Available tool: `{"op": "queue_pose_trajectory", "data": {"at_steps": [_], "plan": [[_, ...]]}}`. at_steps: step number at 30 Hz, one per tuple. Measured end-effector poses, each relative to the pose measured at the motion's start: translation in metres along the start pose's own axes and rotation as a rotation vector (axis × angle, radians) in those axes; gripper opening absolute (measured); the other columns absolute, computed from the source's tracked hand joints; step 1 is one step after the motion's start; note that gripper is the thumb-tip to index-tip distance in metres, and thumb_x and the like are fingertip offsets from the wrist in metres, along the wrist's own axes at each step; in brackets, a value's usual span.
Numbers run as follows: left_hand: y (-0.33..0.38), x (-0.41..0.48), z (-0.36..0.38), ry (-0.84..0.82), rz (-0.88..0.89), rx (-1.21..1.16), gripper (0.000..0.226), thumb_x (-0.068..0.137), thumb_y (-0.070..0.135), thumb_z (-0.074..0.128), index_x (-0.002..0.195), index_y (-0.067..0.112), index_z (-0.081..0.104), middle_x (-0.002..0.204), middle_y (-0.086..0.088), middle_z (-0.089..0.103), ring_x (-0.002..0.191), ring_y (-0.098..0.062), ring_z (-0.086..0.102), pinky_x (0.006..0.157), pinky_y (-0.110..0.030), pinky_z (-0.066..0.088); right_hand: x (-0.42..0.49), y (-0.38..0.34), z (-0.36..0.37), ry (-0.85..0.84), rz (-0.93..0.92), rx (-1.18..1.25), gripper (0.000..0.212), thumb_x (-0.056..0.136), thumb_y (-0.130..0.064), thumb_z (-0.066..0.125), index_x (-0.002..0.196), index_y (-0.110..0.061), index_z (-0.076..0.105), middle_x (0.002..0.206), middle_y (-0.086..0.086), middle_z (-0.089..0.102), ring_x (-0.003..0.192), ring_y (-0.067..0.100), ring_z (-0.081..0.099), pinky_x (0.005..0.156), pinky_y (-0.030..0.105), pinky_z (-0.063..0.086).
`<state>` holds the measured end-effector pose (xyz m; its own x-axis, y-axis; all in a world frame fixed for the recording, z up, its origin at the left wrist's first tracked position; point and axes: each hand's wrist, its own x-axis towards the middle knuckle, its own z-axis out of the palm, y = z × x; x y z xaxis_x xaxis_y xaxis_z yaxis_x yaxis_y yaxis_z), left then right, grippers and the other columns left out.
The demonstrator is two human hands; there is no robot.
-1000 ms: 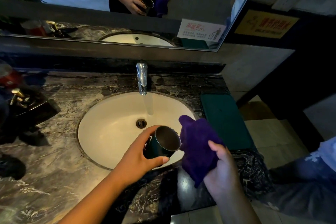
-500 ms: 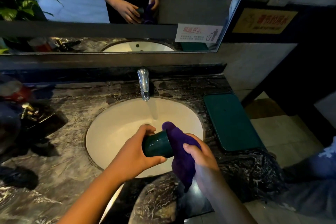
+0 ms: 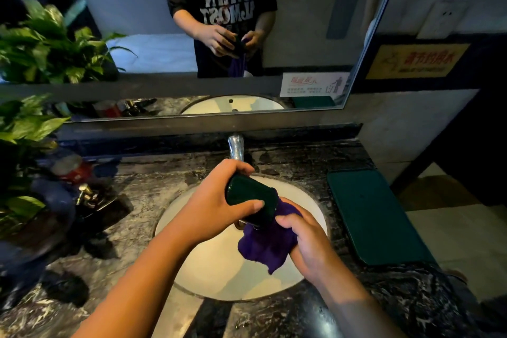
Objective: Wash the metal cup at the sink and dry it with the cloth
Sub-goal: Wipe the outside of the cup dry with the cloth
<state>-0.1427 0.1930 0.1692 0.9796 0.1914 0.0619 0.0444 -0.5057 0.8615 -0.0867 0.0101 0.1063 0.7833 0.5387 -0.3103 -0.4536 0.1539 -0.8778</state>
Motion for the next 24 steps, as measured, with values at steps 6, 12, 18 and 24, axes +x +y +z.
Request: {"op": "queue_pose_trajectory", "data": {"at_steps": [6, 12, 18, 24], "plan": [[-0.009, -0.002, 0.023, 0.152, -0.110, -0.182, 0.023, 0.084, 0.023, 0.076, 0.100, 0.030, 0.061, 0.100, 0.004, 0.063, 0.087, -0.011, 0.064, 0.067, -0.029, 0.060, -0.002, 0.007, -0.006, 0.004, 0.073, 0.070, 0.056, 0.072, -0.013, 0.060, 0.128, -0.007, 0.065, 0.119, 0.024, 0.070, 0.105, 0.036, 0.065, 0.091, 0.046, 0.054], [-0.023, -0.009, 0.049, 0.289, -0.169, -0.311, 0.010, 0.087, 0.021, 0.072, 0.092, 0.023, 0.064, 0.090, 0.002, 0.068, 0.078, -0.005, 0.065, 0.064, -0.020, 0.054, -0.017, 0.017, -0.002, -0.004, 0.109, 0.211, 0.055, 0.075, -0.009, 0.065, 0.130, -0.010, 0.063, 0.126, 0.023, 0.068, 0.111, 0.034, 0.064, 0.097, 0.046, 0.048], [-0.030, -0.021, 0.063, 0.325, -0.278, -0.462, 0.008, 0.089, 0.033, 0.069, 0.087, 0.026, 0.065, 0.090, 0.001, 0.069, 0.089, -0.025, 0.067, 0.072, -0.041, 0.059, -0.024, 0.011, -0.003, 0.006, 0.095, 0.349, 0.052, 0.086, -0.022, 0.060, 0.136, -0.035, 0.057, 0.129, 0.014, 0.070, 0.112, 0.029, 0.071, 0.092, 0.043, 0.058], [-0.030, -0.028, 0.070, 0.230, -0.155, -0.176, 0.008, 0.089, 0.030, 0.070, 0.092, 0.028, 0.063, 0.088, 0.010, 0.066, 0.084, -0.010, 0.064, 0.072, -0.026, 0.056, -0.026, 0.018, -0.004, -0.060, 0.231, 0.299, 0.065, 0.082, -0.027, 0.067, 0.144, -0.039, 0.051, 0.130, 0.011, 0.071, 0.119, 0.033, 0.067, 0.109, 0.053, 0.047]]}}
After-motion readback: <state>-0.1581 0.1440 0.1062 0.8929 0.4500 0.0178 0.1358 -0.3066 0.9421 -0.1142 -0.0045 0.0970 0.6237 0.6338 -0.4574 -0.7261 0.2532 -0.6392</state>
